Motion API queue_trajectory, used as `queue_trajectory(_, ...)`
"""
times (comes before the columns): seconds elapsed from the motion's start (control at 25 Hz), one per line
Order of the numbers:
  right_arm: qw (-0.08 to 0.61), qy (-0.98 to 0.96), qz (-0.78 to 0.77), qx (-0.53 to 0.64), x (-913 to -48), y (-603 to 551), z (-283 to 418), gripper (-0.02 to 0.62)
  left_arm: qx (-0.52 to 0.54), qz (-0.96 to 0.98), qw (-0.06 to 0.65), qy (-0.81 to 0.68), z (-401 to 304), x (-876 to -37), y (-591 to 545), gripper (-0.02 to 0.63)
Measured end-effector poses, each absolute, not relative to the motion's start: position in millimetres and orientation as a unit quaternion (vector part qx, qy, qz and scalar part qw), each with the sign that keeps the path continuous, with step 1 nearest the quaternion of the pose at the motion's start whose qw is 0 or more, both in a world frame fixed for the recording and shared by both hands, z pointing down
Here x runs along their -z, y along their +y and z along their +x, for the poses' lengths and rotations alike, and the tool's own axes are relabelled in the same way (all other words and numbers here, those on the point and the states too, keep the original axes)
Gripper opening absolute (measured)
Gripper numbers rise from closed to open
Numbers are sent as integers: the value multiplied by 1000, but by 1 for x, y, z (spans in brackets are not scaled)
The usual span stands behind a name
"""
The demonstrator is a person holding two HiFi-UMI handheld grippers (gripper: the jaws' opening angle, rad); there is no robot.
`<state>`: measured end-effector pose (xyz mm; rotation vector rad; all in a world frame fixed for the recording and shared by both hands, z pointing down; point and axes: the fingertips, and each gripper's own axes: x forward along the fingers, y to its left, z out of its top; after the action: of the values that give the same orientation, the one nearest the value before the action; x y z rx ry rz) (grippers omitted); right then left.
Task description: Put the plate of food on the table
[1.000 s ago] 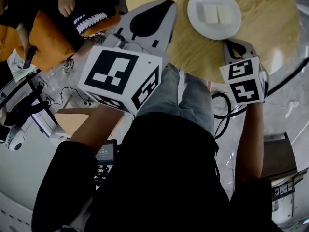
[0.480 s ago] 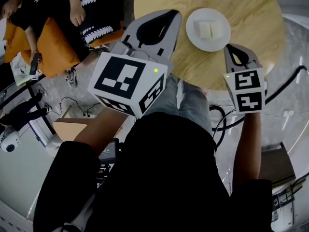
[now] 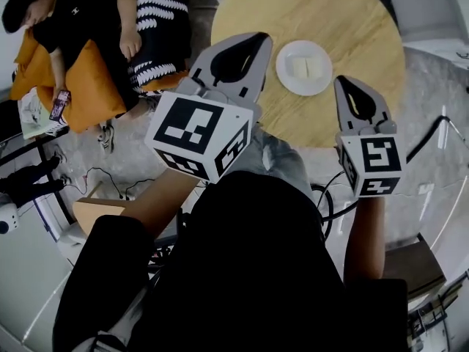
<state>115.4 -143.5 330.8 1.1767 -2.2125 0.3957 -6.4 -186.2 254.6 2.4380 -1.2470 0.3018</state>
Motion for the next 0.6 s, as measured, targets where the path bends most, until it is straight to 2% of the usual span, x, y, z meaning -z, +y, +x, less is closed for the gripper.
queue_trajectory(0.44, 163, -845, 499, -100, -243, -129, 121, 9, -68, 888, 148, -429, 2, -198, -166, 9)
queue_trajectory(0.6, 140, -848, 501, -103, -229, -122, 121, 9, -56, 891, 134, -429, -2, -182, -162, 9)
